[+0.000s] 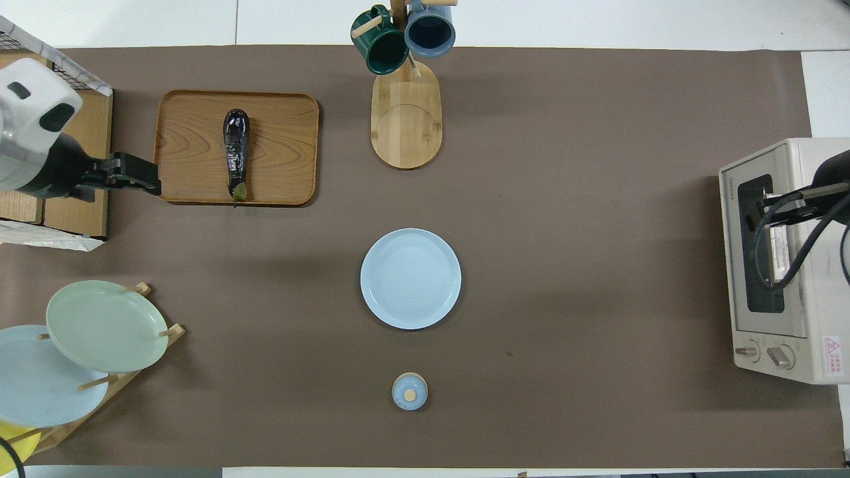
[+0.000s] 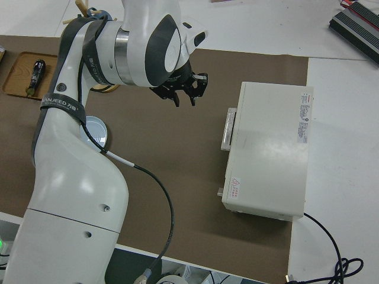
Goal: Put eggplant into oven
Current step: 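Move the left gripper toward the eggplant on the wooden tray, then grasp the eggplant with the left gripper and lift it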
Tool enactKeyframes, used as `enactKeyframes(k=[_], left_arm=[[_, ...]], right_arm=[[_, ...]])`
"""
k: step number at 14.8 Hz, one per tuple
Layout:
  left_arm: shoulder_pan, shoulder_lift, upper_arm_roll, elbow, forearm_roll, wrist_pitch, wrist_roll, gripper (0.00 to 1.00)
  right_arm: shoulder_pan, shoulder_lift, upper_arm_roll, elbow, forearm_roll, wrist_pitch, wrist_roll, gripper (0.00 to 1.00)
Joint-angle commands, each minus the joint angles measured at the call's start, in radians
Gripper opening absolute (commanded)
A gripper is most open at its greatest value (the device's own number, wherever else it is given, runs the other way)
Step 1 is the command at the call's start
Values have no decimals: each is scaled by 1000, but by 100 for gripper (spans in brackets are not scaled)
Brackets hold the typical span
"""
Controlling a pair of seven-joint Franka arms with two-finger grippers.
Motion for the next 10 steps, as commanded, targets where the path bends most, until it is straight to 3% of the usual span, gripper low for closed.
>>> enactKeyframes(k=[1, 4, 10], left_arm=[[-6, 191, 2, 143, -10, 48, 32, 100], [-9, 286, -1, 138, -7, 178, 78, 100], [-54, 429, 1, 135, 15, 367, 133, 100]], right_arm=[[-8, -38, 9, -117, -106, 70, 134, 0], [-10, -27, 9, -189, -229, 151, 188, 0], [-27, -18, 9, -262, -321, 242, 210, 0]])
